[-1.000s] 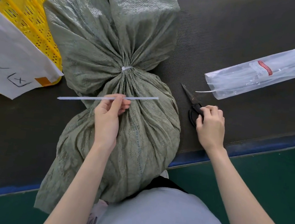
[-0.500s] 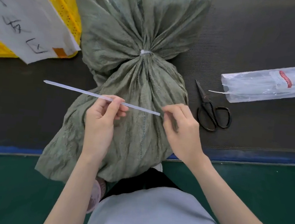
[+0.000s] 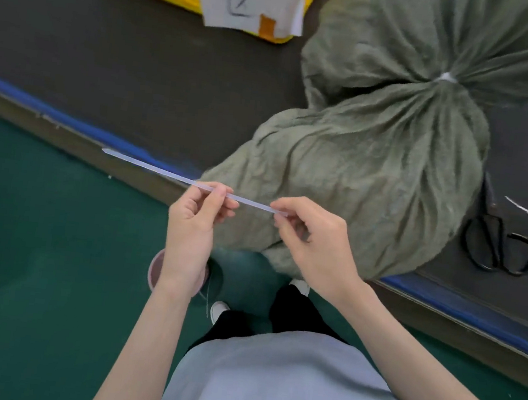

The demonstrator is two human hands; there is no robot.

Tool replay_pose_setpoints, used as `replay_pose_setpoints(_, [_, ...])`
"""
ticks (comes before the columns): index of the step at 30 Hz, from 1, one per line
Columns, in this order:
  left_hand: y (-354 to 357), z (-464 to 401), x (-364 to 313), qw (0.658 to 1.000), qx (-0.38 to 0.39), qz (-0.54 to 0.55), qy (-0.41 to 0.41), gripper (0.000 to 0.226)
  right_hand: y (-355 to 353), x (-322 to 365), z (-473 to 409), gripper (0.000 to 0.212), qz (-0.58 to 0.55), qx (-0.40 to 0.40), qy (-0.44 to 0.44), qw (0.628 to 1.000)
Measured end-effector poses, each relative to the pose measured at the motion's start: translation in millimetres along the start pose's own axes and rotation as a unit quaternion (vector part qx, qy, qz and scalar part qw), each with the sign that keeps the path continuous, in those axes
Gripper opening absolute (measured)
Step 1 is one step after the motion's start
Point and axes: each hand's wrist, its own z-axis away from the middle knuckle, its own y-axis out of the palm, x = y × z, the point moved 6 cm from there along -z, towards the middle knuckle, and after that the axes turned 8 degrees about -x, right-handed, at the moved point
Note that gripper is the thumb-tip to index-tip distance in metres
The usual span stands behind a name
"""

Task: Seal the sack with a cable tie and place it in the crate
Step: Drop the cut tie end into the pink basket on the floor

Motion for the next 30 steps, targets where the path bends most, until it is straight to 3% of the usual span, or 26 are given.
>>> replay_pose_setpoints(13, [-221.0,6.9,88.6,0.981,-0.154,0.014,-0.112,0.016,194.7,3.0,53.6,0.011,0.053,0.183,0.157,0.969])
replay_pose_setpoints(21, [-288.9,-4.4,195.0,0.946,-0.183,0.048,-0.263,0.015,298.7,-46.0,103.0,0.011,0.147,0.375,0.227,0.887])
replay_pose_setpoints(30, [-333.8,-13.4,300.1,0.906,-0.234,-0.005,-0.353,0.025,362.7,-136.7,106.6,0.02,0.215,0.386,0.317,0.839])
